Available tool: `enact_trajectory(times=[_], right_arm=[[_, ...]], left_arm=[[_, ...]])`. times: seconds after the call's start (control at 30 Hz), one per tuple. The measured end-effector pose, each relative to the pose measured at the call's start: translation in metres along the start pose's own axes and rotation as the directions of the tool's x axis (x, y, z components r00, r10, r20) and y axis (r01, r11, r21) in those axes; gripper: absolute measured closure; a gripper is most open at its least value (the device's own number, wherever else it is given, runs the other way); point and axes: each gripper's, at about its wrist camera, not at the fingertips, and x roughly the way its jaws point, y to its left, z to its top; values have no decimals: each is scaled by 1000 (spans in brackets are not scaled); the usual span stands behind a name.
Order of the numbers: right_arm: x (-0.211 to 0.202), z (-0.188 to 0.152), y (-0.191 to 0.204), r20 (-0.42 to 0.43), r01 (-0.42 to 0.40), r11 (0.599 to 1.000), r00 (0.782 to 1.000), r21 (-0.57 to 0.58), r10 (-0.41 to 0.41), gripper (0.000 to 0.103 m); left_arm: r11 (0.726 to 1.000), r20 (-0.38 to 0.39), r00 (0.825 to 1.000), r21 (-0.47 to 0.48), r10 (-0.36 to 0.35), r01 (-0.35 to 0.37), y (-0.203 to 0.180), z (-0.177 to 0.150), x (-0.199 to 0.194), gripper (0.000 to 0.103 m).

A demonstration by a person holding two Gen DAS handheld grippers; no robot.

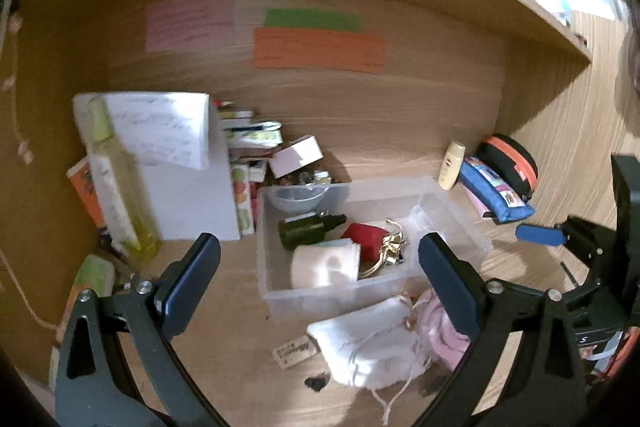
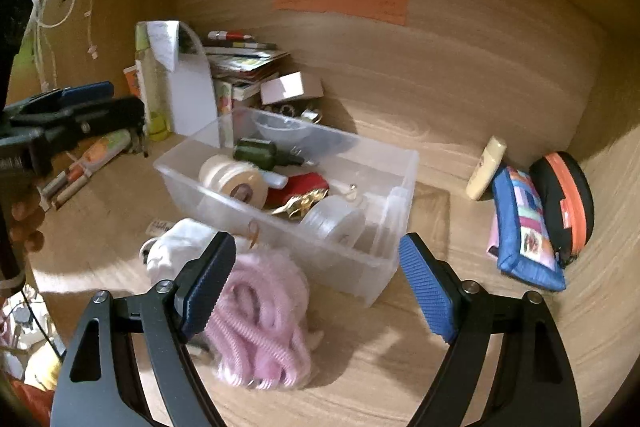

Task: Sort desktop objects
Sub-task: 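Grasp the bagged pink rope with the right tool while the left tool approaches a small black item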

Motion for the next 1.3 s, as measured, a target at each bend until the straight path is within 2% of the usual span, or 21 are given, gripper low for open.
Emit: enact_trajectory(times=[0.07, 0.23, 0.43, 0.53, 0.57, 0.67, 0.77, 0.93, 1.1, 1.3], right_arm=[[-1, -4, 3, -11, -5, 1000, 1000, 3, 5, 21], [2, -17, 12, -43, -46, 999, 998, 26, 48, 21], [11, -33, 16, -73, -70, 996, 995, 58, 75, 21], [16, -39, 16, -95, -85, 994, 991, 72, 92, 21], [18, -39, 15, -103, -93, 993, 990, 79, 100, 21], [24, -43, 14, -124, -123, 987, 983, 100, 134, 21], [31, -45, 18, -140, -136, 985, 979, 102, 150, 21], [45, -46, 25, -171, -126, 989, 975, 80, 138, 21], [53, -44, 27, -177, -123, 989, 975, 77, 135, 21], [57, -43, 31, -184, -106, 994, 977, 34, 111, 22]], left_arm=[[1000, -7, 1000, -25, 15, -15, 10, -8, -6, 2], [996, -82, 993, 55, 82, -77, 16, -29, -4, 2], [991, -152, 983, 105, 99, -84, 17, -66, 0, 2], [992, -221, 971, 101, 91, -70, 22, -81, 8, 2], [993, -240, 966, 100, 92, -69, 23, -86, 10, 5], [994, -310, 947, 90, 82, -56, 27, -97, 21, 23], [997, -357, 932, 72, 54, -30, 29, -105, 30, 29], [995, -358, 933, 101, 40, -4, 20, -108, 34, 31], [992, -380, 924, 125, 28, 22, 9, -107, 47, 47], [990, -389, 921, 135, 28, 27, 3, -112, 61, 58]])
